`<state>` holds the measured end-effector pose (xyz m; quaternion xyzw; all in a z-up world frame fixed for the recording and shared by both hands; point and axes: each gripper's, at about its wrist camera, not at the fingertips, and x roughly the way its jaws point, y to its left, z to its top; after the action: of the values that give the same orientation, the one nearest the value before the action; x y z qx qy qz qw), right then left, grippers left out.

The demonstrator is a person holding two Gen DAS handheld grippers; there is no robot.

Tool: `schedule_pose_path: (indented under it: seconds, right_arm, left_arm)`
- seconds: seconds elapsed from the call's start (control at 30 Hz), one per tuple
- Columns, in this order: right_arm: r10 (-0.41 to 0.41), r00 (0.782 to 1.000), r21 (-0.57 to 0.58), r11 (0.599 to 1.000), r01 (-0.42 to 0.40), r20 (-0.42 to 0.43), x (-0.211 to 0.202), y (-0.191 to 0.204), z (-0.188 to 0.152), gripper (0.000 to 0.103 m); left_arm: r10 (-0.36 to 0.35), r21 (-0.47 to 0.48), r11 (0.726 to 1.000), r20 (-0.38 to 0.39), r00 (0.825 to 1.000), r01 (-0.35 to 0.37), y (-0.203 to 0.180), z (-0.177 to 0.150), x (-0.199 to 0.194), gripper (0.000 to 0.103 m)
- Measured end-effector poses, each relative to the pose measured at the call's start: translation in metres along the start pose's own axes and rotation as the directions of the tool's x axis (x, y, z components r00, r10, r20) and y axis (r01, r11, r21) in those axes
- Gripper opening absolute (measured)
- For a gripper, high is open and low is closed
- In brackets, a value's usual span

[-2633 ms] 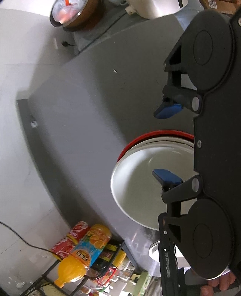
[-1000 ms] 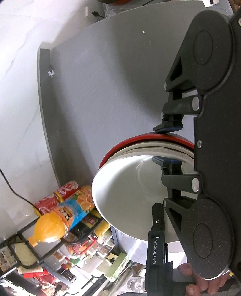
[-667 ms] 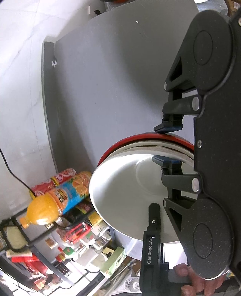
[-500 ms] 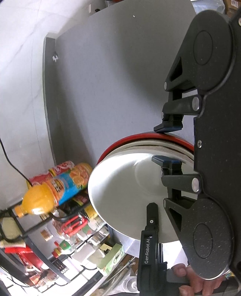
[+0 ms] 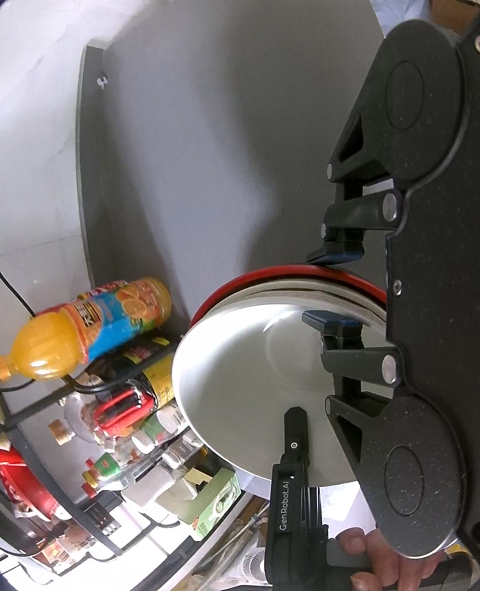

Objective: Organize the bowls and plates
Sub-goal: 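Lift the bowl stack with both grippers and lower it onto the plate stack, then open both grippers and release the bowl stack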

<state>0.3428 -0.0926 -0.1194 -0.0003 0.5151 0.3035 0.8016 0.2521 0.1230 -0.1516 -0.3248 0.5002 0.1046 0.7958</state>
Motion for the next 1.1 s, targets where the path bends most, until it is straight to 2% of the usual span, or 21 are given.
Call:
schedule_pose_path:
  seconds: [0.3,0.5,0.77,1.0,1.1]
  right_arm:
    - [-0.026,0.999,0.053,0.998,0.027,-0.024,0.025,0.036,-0.005,0.026]
    - [-0.043,0.998,0.102,0.994,0.048,-0.048,0.038,0.042,-0.010,0.026]
    - [-0.053,0.995,0.142,0.988,0.064,-0.080,0.054,0.040,-0.011,0.026]
    - [-0.037,0.997,0.159,0.986,0.047,-0.067,0.059,0.038,-0.006,0.027]
    - [-0.025,0.999,0.167,0.985,0.032,-0.045,0.059,0.036,-0.008,0.030]
  left_arm:
    - [-0.010,0.010,1.000,-0.033,0.999,0.010,0.043,0.012,0.002,0.024]
    - [-0.009,0.023,1.000,-0.080,0.997,0.011,0.061,0.019,0.012,0.024]
    - [-0.003,0.041,0.999,-0.114,0.994,0.007,0.067,0.025,0.029,0.025]
    - [0.022,0.053,0.998,-0.116,0.993,-0.015,0.067,0.029,0.033,0.025]
    - [0.034,0.082,0.996,-0.110,0.993,-0.025,0.063,0.029,0.033,0.025]
